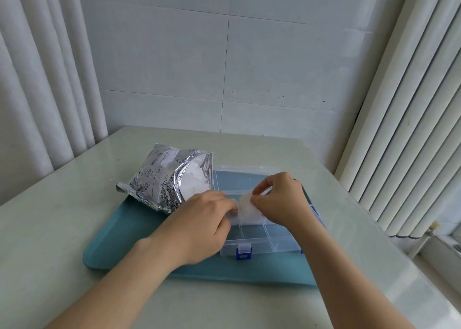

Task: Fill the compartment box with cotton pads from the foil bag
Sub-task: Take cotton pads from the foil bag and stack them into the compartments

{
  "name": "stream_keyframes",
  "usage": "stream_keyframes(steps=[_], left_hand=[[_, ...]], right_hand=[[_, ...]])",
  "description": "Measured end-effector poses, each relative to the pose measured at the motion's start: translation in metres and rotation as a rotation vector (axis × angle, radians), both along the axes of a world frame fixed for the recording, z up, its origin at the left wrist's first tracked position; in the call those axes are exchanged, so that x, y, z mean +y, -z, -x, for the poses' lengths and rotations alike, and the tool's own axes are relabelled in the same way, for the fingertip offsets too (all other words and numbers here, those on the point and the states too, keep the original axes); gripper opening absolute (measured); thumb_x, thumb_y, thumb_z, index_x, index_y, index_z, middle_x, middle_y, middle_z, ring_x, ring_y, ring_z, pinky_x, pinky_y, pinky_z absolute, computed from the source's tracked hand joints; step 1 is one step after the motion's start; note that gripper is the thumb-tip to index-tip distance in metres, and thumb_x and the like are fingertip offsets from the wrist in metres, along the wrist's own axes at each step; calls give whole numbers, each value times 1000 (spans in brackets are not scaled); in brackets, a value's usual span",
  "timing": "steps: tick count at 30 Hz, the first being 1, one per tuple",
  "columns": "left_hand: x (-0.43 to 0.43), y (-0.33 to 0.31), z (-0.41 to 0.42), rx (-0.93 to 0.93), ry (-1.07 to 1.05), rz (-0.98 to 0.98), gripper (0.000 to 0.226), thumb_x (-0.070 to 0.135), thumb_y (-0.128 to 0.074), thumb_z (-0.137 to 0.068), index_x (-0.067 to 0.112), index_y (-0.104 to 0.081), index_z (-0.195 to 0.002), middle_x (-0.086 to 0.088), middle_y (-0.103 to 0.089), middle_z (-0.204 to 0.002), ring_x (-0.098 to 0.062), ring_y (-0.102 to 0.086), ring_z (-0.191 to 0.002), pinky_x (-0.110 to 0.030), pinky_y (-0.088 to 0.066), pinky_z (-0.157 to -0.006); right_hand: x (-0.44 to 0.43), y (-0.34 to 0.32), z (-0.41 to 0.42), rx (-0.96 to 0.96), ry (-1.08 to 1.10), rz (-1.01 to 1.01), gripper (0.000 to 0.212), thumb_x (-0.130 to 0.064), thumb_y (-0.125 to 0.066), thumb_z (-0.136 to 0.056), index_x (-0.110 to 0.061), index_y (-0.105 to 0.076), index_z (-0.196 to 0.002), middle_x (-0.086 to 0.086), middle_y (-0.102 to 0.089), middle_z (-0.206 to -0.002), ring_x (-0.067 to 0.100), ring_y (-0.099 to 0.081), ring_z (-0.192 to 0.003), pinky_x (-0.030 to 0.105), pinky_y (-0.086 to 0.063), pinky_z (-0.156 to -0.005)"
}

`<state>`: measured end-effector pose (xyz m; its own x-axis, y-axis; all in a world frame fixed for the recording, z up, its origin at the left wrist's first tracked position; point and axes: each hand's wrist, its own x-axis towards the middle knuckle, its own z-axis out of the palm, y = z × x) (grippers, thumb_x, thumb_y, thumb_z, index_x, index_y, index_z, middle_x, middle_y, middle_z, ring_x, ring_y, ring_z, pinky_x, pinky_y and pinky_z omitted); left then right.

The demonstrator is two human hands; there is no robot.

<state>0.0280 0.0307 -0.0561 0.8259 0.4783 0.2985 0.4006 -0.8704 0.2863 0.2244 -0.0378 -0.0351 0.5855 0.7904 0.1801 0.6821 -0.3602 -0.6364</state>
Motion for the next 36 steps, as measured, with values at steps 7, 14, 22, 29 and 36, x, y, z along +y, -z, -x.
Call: stream_keyframes(steps=[7,14,22,29,36], left_hand=[[2,1,-1,-10,42,-37,47,20,-33,-91,23,-67,-123,13,-51,-98,-11,-51,-105,-31,-46,-98],[5,5,-1,-4,64,-78,59,32,-21,-89,23,-68,-123,4,-69,-110,-16,-58,-121,-32,-44,-107],[18,3,-1,-374,-86,-380,24,16,-51,-92,16,-75,-93,3,-65,-93,-22,-60,-95,-37,-46,-92],[36,5,6,-73,-503,-369,20,34,-74,-87,22,-75,-103,-10,-36,-166,-41,-25,-153,-68,-12,-117],[35,10,1,133,-569,-354,45,65,-54,-98,42,-59,-137,-5,12,-172,-45,6,-151,-64,24,-106]], right_hand=[[5,9,1,-206,12,121,16,-20,-60,-81,-14,-75,-79,-1,-68,-69,20,-59,-67,32,-53,-70],[11,11,9,-236,-70,-17,21,-15,-48,-71,-2,-54,-57,18,-49,-53,19,-30,-55,44,-37,-46],[4,1,24,-514,-158,122,33,-6,-48,-85,-14,-31,-59,3,-33,-55,23,-28,-55,34,-26,-63],[13,12,34,-530,-116,-56,23,-11,-44,-82,-14,-66,-74,0,-66,-67,26,-58,-65,34,-47,-81],[14,14,40,-527,-122,-79,25,-14,-44,-85,-18,-69,-78,-2,-69,-72,22,-60,-68,34,-47,-87]])
